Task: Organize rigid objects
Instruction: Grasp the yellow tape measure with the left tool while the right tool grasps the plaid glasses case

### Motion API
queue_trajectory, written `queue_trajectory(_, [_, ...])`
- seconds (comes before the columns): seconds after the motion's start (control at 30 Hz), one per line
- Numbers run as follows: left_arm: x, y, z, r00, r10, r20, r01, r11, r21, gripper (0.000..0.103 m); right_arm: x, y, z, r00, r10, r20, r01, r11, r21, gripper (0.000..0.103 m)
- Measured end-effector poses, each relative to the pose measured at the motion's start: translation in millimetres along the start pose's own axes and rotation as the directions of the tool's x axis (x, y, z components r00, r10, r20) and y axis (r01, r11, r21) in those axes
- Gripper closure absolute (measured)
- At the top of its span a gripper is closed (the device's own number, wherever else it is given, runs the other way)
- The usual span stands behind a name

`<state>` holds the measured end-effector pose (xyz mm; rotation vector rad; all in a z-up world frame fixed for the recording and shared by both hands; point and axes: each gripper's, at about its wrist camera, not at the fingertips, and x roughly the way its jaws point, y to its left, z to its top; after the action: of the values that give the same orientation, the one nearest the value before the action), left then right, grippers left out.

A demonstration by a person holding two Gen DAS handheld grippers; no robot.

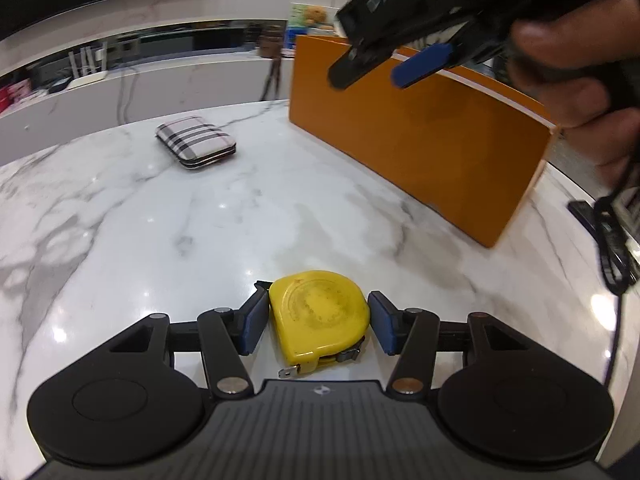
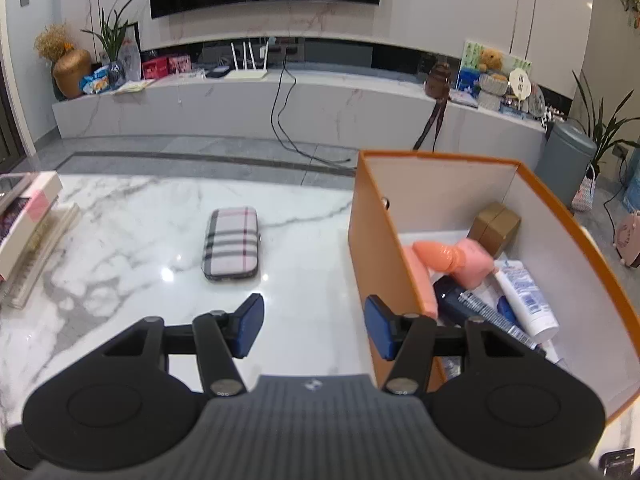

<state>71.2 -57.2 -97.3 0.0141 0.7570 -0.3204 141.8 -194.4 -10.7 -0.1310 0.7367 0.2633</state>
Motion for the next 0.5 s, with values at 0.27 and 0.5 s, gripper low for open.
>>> queue_trajectory(0.27, [-2, 53, 11, 0.998, 0.051, -0.045, -0.052, 0.999, -0.015, 0.041, 39, 15, 3, 0.999, 0.013, -0.038, -0.013, 1.000, -0.021, 0.045])
queue_trajectory(0.5, [-7, 113, 17, 0.993, 0.107, -0.045, -0.111, 0.988, -0.106, 0.041, 74, 40, 12, 0.998, 0.049, -0.044, -0.050, 0.998, -0.028, 0.045])
